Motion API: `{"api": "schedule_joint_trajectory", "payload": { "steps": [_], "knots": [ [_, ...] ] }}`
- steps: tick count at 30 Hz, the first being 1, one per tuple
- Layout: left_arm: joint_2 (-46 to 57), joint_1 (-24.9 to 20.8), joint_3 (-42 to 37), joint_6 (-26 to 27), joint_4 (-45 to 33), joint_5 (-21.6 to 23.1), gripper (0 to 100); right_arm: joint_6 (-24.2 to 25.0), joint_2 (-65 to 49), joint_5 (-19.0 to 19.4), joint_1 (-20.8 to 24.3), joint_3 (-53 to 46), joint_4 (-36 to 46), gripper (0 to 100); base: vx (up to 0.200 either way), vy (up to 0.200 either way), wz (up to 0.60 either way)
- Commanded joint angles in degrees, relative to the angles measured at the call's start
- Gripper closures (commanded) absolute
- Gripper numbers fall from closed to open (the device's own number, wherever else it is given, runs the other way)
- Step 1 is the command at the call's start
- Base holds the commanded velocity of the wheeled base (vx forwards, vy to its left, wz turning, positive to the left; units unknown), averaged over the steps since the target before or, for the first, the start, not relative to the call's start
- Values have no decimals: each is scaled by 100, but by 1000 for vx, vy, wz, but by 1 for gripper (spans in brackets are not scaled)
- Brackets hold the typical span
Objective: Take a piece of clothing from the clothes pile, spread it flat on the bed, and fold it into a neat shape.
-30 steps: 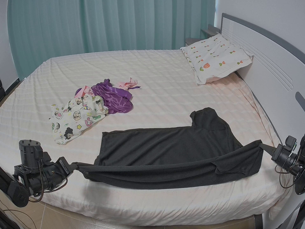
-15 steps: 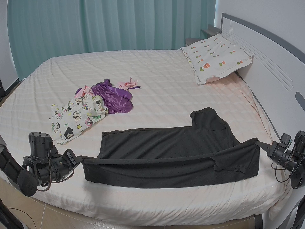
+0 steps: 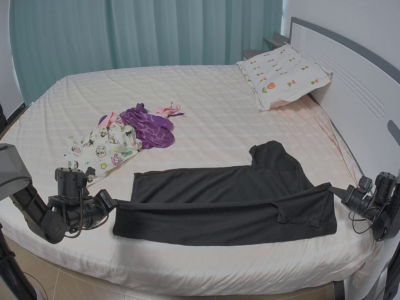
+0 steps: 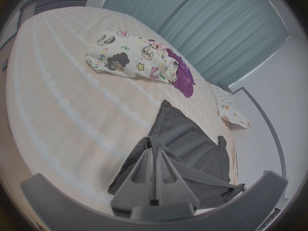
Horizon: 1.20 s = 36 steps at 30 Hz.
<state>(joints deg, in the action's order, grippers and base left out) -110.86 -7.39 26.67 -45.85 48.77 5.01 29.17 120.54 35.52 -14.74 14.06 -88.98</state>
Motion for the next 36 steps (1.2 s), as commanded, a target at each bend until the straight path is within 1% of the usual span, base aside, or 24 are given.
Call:
{"api": "schedule_joint_trajectory", "payload": {
  "steps": [1, 10, 19, 20, 21, 27, 33, 36],
  "knots": [
    [-568, 0, 277, -3, 0, 0, 100, 1, 514, -10, 6, 229, -58, 100, 0, 0, 0],
    [-1315, 0, 787, -3, 0, -18, 100, 18, 963, -19, 6, 466, -58, 100, 0, 0, 0],
    [-1526, -26, 989, -117, 9, -132, 100, 36, 1235, -19, 41, 554, -58, 100, 0, 0, 0],
    [-1526, -35, 989, -117, 9, -132, 100, 36, 1253, -19, 41, 554, -58, 0, 0, 0, 0],
    [-1535, -35, 998, -126, 9, -132, 0, 45, 1261, -19, 41, 563, -67, 0, 0, 0, 0],
    [-1491, -35, 1007, -108, 18, -149, 0, 45, 1182, -125, 50, 554, -76, 0, 0, 0, 0],
    [-1016, 141, 866, -126, 9, -141, 0, 71, 804, -336, 15, 493, -67, 0, 0, 0, 0],
    [-489, 185, 620, -144, 9, -123, 0, 80, 549, -467, 41, 361, -67, 0, 0, 0, 0]
  ]
}}
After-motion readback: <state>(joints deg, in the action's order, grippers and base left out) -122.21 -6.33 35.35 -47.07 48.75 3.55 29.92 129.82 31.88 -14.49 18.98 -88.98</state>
